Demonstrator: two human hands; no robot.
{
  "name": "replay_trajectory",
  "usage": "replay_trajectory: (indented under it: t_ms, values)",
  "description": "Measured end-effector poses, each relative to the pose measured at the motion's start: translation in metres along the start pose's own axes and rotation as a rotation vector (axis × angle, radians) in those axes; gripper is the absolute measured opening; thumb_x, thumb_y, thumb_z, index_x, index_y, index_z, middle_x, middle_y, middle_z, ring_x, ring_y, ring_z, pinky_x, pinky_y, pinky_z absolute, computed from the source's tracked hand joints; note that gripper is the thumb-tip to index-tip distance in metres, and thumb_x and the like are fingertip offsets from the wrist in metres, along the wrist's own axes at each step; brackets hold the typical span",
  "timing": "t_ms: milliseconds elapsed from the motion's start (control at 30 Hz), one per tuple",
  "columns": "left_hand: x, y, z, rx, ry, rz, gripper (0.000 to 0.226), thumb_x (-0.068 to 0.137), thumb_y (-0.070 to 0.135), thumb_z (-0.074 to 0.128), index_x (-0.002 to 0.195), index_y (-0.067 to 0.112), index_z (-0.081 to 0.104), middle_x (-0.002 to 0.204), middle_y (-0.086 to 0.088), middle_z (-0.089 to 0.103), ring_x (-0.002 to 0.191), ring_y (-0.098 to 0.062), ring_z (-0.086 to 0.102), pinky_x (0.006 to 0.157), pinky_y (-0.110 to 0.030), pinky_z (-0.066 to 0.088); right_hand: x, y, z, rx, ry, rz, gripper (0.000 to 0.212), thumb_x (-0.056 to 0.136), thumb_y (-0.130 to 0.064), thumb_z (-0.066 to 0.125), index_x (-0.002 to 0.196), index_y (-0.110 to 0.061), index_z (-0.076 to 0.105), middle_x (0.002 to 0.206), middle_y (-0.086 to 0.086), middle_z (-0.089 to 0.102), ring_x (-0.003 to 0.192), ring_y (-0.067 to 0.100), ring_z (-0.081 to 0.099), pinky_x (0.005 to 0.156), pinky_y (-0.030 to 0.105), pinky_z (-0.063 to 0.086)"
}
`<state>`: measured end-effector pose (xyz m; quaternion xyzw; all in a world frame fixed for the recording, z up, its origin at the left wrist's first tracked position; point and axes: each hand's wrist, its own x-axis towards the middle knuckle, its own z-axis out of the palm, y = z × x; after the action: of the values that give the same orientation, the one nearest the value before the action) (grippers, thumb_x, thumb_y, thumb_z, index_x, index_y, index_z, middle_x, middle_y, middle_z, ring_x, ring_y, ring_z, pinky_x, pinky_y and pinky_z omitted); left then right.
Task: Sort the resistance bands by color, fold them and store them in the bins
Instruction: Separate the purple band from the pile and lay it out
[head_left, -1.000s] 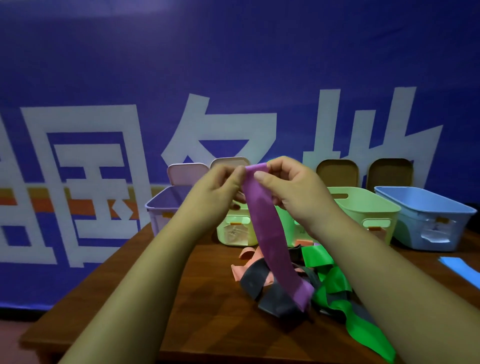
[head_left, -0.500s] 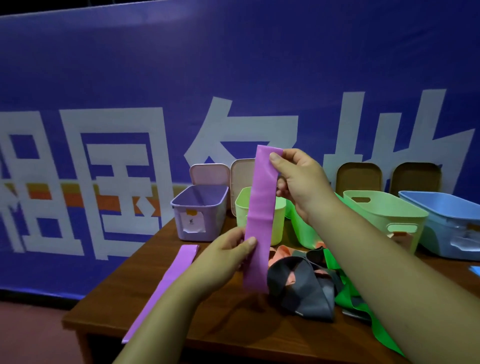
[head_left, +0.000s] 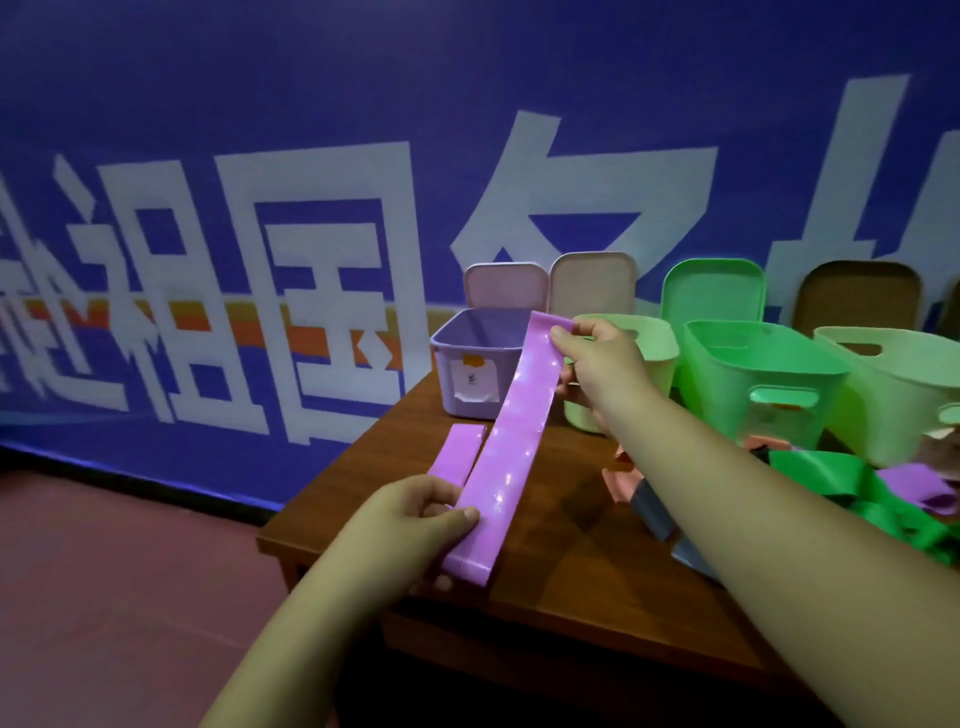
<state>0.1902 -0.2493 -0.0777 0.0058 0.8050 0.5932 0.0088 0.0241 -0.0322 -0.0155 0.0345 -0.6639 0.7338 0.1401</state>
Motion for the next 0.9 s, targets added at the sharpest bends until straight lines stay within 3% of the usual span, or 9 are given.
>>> replay_trajectory:
  t_ms: [200, 333, 467, 600, 700, 800, 900]
  values:
    - [-0.010, -0.021, -0.031, 0.056, 0.220, -0.070, 0.025, 0.084, 0.024, 0.090, 0.098, 0.013, 0.073, 0.073, -0.004, 0.075, 0.052, -0.029, 0.071, 0.062, -0.042, 0.063, 0.011, 0.066, 0.051, -0.042, -0.037, 0.152, 0.009, 0.102, -0.013, 0.070, 0.102, -0.014, 0.061, 0.071, 0.012, 0.060, 0.043, 0.013, 0.051, 0.043, 0.027, 0.049]
    - [-0.013, -0.030, -0.038, 0.150, 0.299, -0.060, 0.024, 0.085, 0.027, 0.089, 0.097, 0.016, 0.071, 0.077, -0.003, 0.076, 0.047, -0.026, 0.070, 0.048, -0.032, 0.057, 0.016, 0.094, 0.076, -0.077, -0.048, 0.208, 0.013, 0.102, -0.011, 0.071, 0.109, -0.010, 0.060, 0.078, 0.012, 0.062, 0.046, 0.015, 0.054, 0.042, 0.028, 0.050]
    - [-0.006, -0.043, -0.041, 0.211, 0.347, -0.042, 0.024, 0.084, 0.029, 0.090, 0.095, 0.021, 0.070, 0.078, -0.002, 0.074, 0.045, -0.018, 0.066, 0.045, -0.031, 0.053, 0.019, 0.112, 0.095, -0.203, -0.074, 0.240, 0.016, 0.101, -0.016, 0.073, 0.115, -0.012, 0.065, 0.090, 0.014, 0.070, 0.059, 0.019, 0.063, 0.051, 0.032, 0.057]
    - [0.002, -0.054, -0.043, 0.318, 0.384, -0.033, 0.025, 0.080, 0.035, 0.092, 0.090, 0.026, 0.072, 0.074, 0.005, 0.073, 0.061, -0.015, 0.069, 0.062, -0.043, 0.063, 0.018, 0.124, 0.104, -0.325, -0.071, 0.230, 0.022, 0.102, -0.020, 0.073, 0.122, -0.015, 0.066, 0.096, 0.013, 0.073, 0.060, 0.019, 0.065, 0.056, 0.030, 0.058]
    - [0.006, -0.058, -0.043, 0.375, 0.377, -0.034, 0.023, 0.082, 0.036, 0.090, 0.092, 0.026, 0.071, 0.078, 0.006, 0.072, 0.070, -0.010, 0.069, 0.067, -0.039, 0.062, 0.018, 0.127, 0.104, -0.455, -0.074, 0.180, 0.022, 0.102, -0.024, 0.072, 0.122, -0.015, 0.067, 0.095, 0.011, 0.074, 0.059, 0.018, 0.064, 0.058, 0.029, 0.056]
    - [0.008, -0.060, -0.043, 0.428, 0.362, -0.041, 0.023, 0.084, 0.036, 0.088, 0.095, 0.027, 0.071, 0.081, 0.008, 0.071, 0.073, -0.007, 0.067, 0.061, -0.026, 0.052, 0.017, 0.127, 0.104, -0.563, -0.082, 0.158, 0.021, 0.102, -0.026, 0.073, 0.120, -0.017, 0.068, 0.098, 0.008, 0.074, 0.062, 0.018, 0.065, 0.062, 0.031, 0.060]
    - [0.008, -0.064, -0.044, 0.433, 0.352, -0.057, 0.021, 0.085, 0.036, 0.087, 0.096, 0.029, 0.070, 0.082, 0.008, 0.072, 0.074, -0.007, 0.067, 0.058, -0.023, 0.046, 0.015, 0.127, 0.104, -0.634, -0.092, 0.138, 0.021, 0.103, -0.027, 0.072, 0.121, -0.017, 0.068, 0.100, 0.005, 0.072, 0.063, 0.017, 0.065, 0.059, 0.029, 0.055]
